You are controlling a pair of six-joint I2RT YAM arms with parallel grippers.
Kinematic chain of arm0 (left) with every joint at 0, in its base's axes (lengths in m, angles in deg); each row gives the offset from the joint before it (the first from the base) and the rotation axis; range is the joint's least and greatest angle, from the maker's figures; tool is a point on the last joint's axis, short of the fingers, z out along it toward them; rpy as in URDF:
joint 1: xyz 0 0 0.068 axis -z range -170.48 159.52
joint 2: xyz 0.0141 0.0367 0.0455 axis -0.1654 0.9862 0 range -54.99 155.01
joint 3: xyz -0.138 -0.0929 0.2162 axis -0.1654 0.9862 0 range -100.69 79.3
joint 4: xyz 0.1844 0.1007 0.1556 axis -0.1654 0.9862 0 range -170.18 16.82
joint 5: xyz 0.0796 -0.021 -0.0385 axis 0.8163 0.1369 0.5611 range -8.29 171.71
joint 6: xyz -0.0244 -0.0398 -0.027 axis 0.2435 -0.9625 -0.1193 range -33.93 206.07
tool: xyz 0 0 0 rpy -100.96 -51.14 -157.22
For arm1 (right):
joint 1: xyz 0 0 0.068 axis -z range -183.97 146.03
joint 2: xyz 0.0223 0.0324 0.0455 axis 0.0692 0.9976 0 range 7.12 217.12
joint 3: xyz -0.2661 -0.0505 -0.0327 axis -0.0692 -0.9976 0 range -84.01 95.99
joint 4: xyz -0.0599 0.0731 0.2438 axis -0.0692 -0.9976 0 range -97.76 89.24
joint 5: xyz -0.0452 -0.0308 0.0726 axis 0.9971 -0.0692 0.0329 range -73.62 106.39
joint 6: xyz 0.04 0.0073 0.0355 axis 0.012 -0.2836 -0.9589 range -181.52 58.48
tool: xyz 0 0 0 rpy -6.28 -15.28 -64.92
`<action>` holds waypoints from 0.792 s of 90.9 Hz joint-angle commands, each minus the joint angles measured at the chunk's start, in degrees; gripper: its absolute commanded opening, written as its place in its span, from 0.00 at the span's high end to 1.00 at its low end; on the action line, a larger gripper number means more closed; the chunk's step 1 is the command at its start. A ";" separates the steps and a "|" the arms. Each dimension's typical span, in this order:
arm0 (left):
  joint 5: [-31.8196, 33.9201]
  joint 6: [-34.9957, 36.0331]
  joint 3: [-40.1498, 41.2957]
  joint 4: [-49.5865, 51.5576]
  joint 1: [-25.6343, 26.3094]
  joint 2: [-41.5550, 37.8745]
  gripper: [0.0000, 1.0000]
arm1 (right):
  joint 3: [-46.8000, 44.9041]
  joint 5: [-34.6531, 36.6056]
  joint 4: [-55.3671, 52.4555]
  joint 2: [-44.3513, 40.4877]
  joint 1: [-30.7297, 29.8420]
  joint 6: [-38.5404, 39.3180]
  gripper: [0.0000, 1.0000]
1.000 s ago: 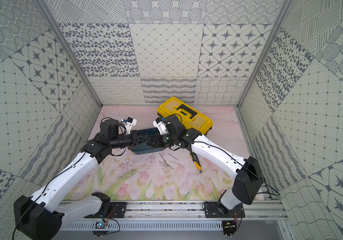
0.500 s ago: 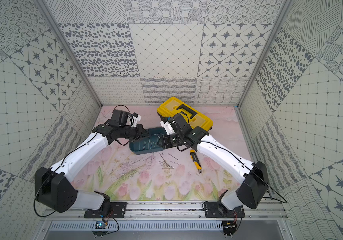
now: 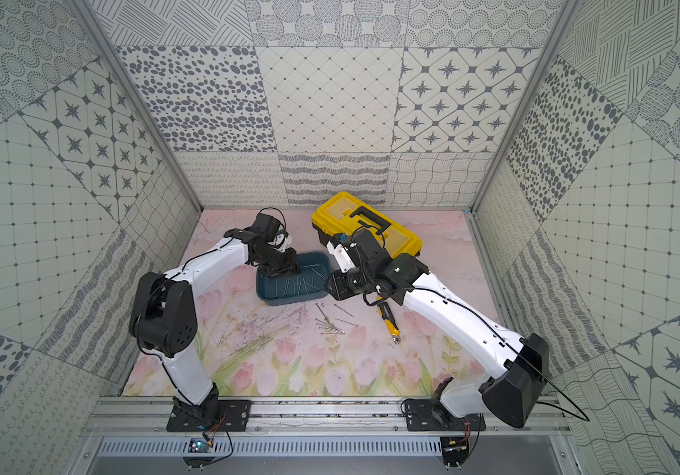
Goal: Put the nails on the desktop into the storage box
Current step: Place the nail in the storage box.
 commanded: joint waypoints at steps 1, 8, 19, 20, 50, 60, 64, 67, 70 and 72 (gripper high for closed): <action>4.14 5.24 -2.52 2.68 -0.24 4.30 1.00 | -0.19 2.45 -1.10 -1.86 -0.51 0.17 0.65; 4.65 5.15 -2.82 2.41 -0.31 5.59 1.00 | -0.79 2.94 -1.44 -2.61 -0.77 -0.47 0.65; 5.11 4.98 -2.08 1.78 -0.28 6.86 1.00 | -1.28 3.95 -1.87 -3.44 -1.14 -1.26 0.65; 5.24 4.98 -1.93 1.66 -0.26 6.92 1.00 | -1.34 4.01 -1.86 -3.56 -1.16 -1.33 0.65; 7.72 5.62 0.59 -0.29 -0.29 9.03 1.00 | -1.67 5.14 -2.47 -3.70 -2.69 -2.63 0.65; 8.32 6.09 0.18 -0.24 -0.28 10.19 1.00 | -2.30 5.22 -2.54 -3.69 -3.15 -3.27 0.65; 8.54 6.19 -0.06 -0.21 -0.27 10.49 1.00 | -2.56 5.26 -2.62 -3.70 -3.37 -3.54 0.65; 8.55 6.25 -0.10 -0.26 -0.30 10.71 1.00 | -2.68 5.43 -2.64 -3.68 -3.56 -3.67 0.65; 8.66 6.20 -0.18 -0.12 -0.32 10.86 1.00 | -2.76 5.43 -2.59 -3.66 -3.67 -3.81 0.65; 8.72 6.21 -0.23 -0.08 -0.32 10.91 1.00 | -2.81 5.54 -2.54 -3.61 -3.75 -3.87 0.65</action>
